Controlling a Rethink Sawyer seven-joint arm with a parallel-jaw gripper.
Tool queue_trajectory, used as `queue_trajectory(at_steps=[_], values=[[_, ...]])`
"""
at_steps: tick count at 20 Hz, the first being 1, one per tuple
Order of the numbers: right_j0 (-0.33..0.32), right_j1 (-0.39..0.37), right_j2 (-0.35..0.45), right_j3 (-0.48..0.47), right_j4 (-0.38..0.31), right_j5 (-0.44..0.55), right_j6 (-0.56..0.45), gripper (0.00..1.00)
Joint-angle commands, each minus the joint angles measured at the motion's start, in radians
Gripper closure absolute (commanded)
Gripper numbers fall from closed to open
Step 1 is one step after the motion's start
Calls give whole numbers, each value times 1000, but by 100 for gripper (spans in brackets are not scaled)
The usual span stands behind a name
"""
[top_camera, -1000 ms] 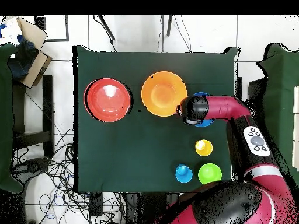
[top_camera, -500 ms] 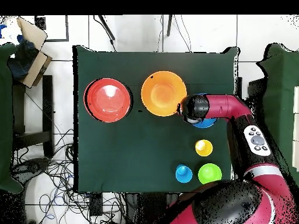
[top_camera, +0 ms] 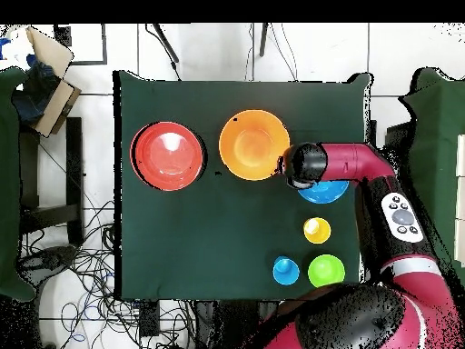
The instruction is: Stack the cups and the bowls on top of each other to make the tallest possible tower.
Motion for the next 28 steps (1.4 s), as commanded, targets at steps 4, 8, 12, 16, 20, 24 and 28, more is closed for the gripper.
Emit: queue_trajectory(at_steps=[4, 8, 12, 16, 20, 24, 28], values=[[33, -74, -15, -30, -89, 75, -252, 0], [-10, -60, -12, -24, -96, 56, -291, 0], [-46, -63, -20, 32, -107, 6, -278, 0], [-82, 13, 2, 39, -109, -59, -262, 0], [-99, 73, 24, 25, -108, -89, -261, 0], [-103, 90, 26, 32, -107, -114, -240, 0], [-101, 88, 16, 57, -105, -137, -210, 0]])
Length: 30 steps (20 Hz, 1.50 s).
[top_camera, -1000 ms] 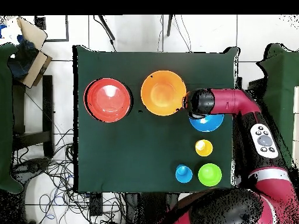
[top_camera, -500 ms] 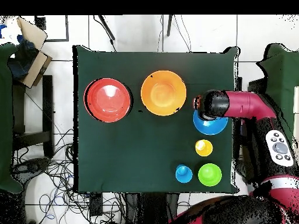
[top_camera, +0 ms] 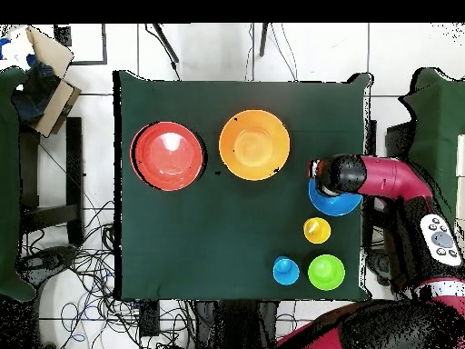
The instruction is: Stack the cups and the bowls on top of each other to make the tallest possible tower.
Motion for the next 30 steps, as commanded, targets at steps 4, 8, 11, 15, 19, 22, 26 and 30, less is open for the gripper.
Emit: queue_trajectory(at_steps=[4, 8, 11, 15, 19, 22, 26, 30], values=[[36, 65, 8, 75, -89, -45, -176, 0], [51, 44, -11, 87, -70, -26, -128, 0], [68, 18, -39, 99, -62, -42, -52, 0], [83, -11, -63, 115, -41, -35, -3, 0], [91, -42, -78, 129, -30, -16, -4, 0], [95, -66, -91, 138, -30, -12, -10, 0], [90, -71, -102, 130, -40, -29, -29, 0], [79, -50, -100, 113, -51, -55, -48, 0]])
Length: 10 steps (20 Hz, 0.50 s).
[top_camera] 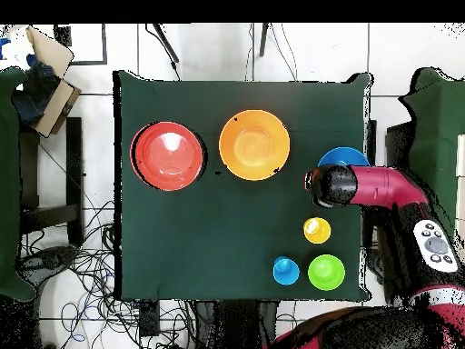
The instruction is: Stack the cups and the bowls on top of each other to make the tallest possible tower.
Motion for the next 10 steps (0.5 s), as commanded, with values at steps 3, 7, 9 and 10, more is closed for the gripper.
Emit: queue_trajectory(at_steps=[3, 7, 9, 10], values=[[14, 53, -2, -4, -51, -40, -63, 0], [8, 73, 0, -3, -54, -61, -57, 0], [6, 90, 2, -6, -54, -75, -52, 0], [5, 96, 3, -6, -54, -79, -51, 0]])
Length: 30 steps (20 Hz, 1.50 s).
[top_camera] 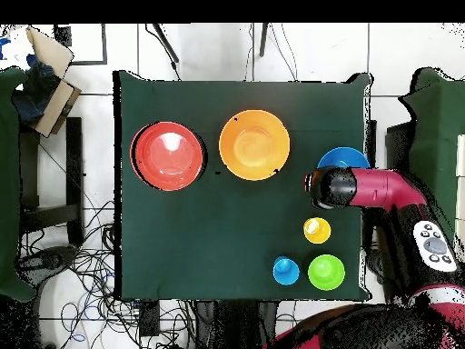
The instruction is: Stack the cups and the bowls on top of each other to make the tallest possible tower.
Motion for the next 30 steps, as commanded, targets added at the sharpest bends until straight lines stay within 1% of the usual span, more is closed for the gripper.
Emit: queue_trajectory(at_steps=[1, 12, 13, 15, 17, 19, 24, 28, 30], values=[[6, 89, 10, -10, -53, -74, -50, 0], [6, 89, 6, -9, -49, -81, -60, 0], [2, 86, 12, -9, -52, -90, -69, 100], [5, 73, 10, -8, -46, -77, -67, 100], [17, 68, -6, -4, -37, -68, -30, 100], [23, 68, -9, 1, -35, -70, -20, 100], [22, 64, -3, 9, -28, -54, -31, 100], [28, 43, -4, 17, -7, -5, -33, 100], [40, 26, -6, 17, 15, 41, -28, 100]])
